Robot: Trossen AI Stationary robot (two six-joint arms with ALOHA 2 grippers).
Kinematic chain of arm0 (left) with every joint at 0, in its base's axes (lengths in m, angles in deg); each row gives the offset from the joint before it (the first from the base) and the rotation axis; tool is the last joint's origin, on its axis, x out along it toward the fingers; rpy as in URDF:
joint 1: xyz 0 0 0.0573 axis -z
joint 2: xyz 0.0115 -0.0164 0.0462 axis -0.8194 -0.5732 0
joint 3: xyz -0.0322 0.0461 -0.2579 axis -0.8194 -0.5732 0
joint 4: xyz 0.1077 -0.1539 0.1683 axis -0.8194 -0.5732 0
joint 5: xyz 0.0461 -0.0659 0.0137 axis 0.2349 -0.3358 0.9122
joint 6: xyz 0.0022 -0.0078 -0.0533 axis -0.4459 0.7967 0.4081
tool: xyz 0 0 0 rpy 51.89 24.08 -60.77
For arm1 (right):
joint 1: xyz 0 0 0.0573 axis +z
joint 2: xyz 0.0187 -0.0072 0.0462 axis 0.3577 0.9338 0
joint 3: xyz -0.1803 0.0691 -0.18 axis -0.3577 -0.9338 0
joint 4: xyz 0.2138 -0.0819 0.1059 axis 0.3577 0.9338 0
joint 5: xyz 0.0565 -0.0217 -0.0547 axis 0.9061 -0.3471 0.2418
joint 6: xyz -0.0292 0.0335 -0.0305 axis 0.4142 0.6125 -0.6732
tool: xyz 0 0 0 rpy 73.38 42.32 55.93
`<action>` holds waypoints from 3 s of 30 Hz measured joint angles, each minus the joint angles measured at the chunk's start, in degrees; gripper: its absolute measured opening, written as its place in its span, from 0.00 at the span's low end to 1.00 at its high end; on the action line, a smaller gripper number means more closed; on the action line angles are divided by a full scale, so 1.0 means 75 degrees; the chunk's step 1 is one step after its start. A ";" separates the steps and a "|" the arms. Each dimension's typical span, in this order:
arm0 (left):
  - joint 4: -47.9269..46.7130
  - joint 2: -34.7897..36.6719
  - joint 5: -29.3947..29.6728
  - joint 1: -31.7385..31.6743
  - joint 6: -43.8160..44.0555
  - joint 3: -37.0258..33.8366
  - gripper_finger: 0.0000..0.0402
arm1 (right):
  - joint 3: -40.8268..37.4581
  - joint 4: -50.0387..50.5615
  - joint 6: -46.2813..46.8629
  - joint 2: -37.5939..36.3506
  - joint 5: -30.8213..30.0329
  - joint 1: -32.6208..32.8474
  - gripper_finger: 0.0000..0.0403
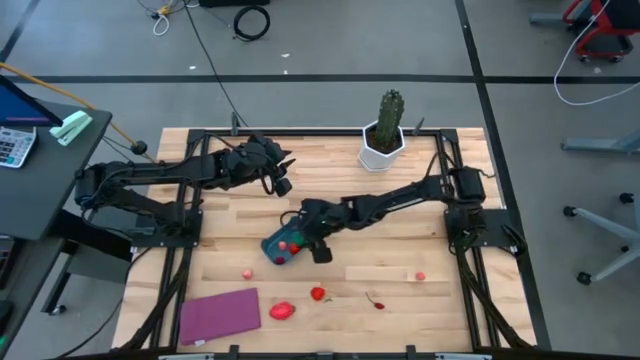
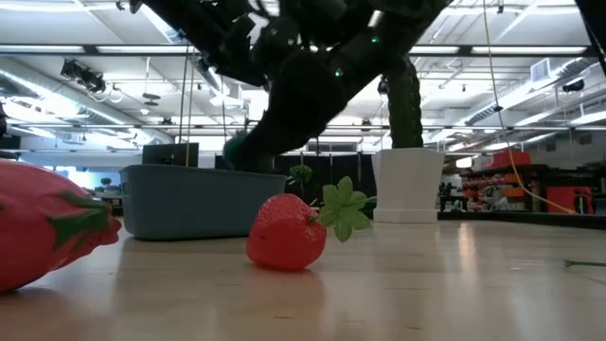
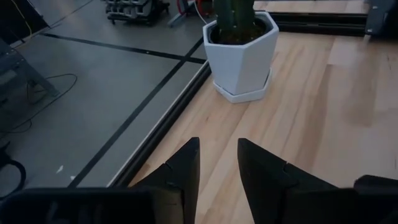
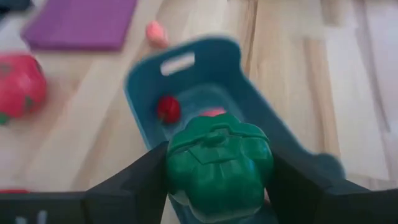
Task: Pick and placing Produce into tupperware
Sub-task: Put the green bell pepper into the blue bin, then put the pink peach into the blue bin
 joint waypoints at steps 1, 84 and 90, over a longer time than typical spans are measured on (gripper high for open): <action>-0.0007 0.0000 0.0000 0.0000 0.0000 0.0000 0.29 | 0.0134 0.0154 -0.0101 0.0123 0.0024 0.0000 0.59; -0.3826 -0.2907 -0.3948 0.5284 0.7609 -0.0963 0.47 | -0.3976 0.4665 0.1409 -0.5296 -0.0528 0.0325 0.57; -0.4062 -0.2944 -0.3937 0.5284 0.7059 -0.0801 0.35 | -0.3976 0.4664 0.1408 -0.5296 -0.0528 0.0326 0.56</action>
